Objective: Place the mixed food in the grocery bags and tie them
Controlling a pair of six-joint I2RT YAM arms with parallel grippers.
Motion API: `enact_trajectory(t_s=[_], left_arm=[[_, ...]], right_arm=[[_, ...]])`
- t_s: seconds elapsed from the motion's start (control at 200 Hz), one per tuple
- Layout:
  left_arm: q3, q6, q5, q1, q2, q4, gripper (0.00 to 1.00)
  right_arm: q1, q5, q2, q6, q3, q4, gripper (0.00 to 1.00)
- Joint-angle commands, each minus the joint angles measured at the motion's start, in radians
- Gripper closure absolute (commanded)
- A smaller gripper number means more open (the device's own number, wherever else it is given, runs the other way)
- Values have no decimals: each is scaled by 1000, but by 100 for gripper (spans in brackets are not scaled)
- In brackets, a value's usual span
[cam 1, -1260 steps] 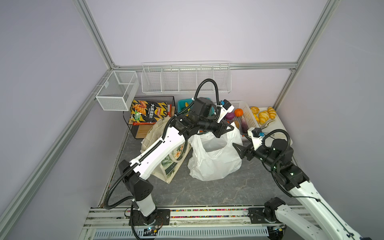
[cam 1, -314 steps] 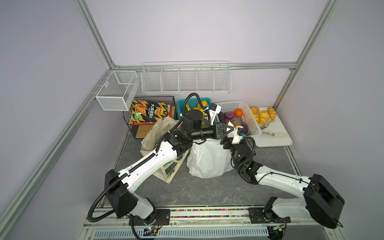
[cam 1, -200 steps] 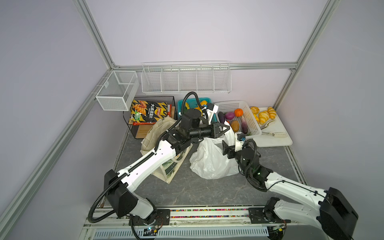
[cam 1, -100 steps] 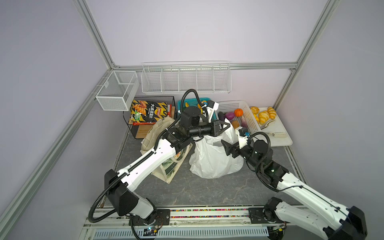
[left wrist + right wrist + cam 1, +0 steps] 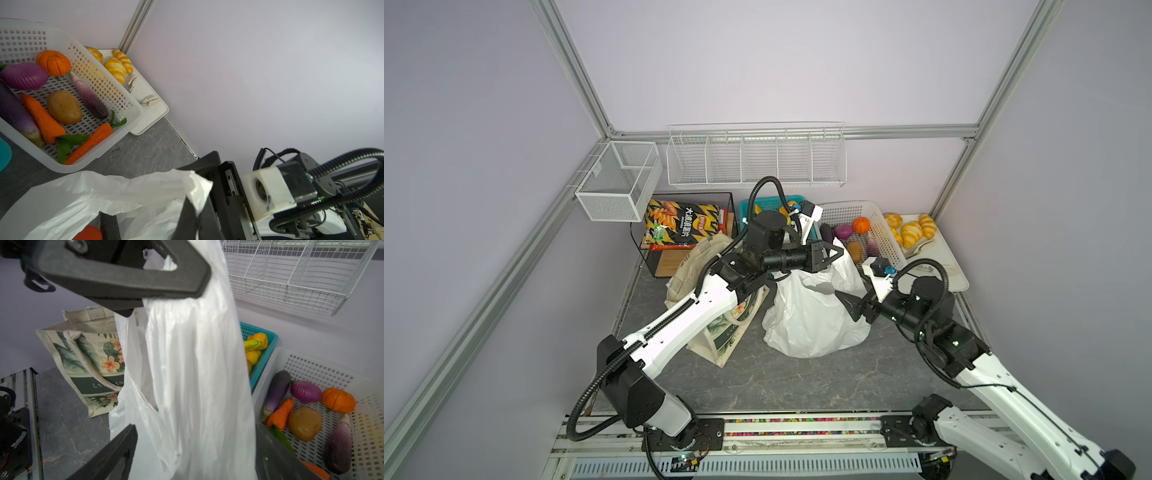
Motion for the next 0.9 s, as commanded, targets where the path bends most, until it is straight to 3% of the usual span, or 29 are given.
enact_trajectory(t_s=[0.0, 0.09, 0.165, 0.425, 0.695, 0.8, 0.895], left_arm=[[42, 31, 23, 5, 2, -12, 100], [42, 30, 29, 5, 0, -15, 100], [42, 26, 35, 5, 0, -17, 100], [37, 27, 40, 5, -9, -11, 100], [40, 27, 51, 5, -9, -9, 100], [42, 27, 54, 5, -6, -8, 100], [42, 26, 56, 5, -2, -6, 100]], right_arm=[[-121, -296, -2, -33, 36, -8, 11], [-241, -573, 53, 21, 67, 54, 11], [-265, -682, 114, 10, 131, 33, 11], [-295, -829, 327, -89, 289, -78, 0], [-317, -887, 436, -135, 310, -68, 1], [-315, -939, 486, -118, 317, -43, 11], [-309, -974, 518, -120, 328, -45, 31]])
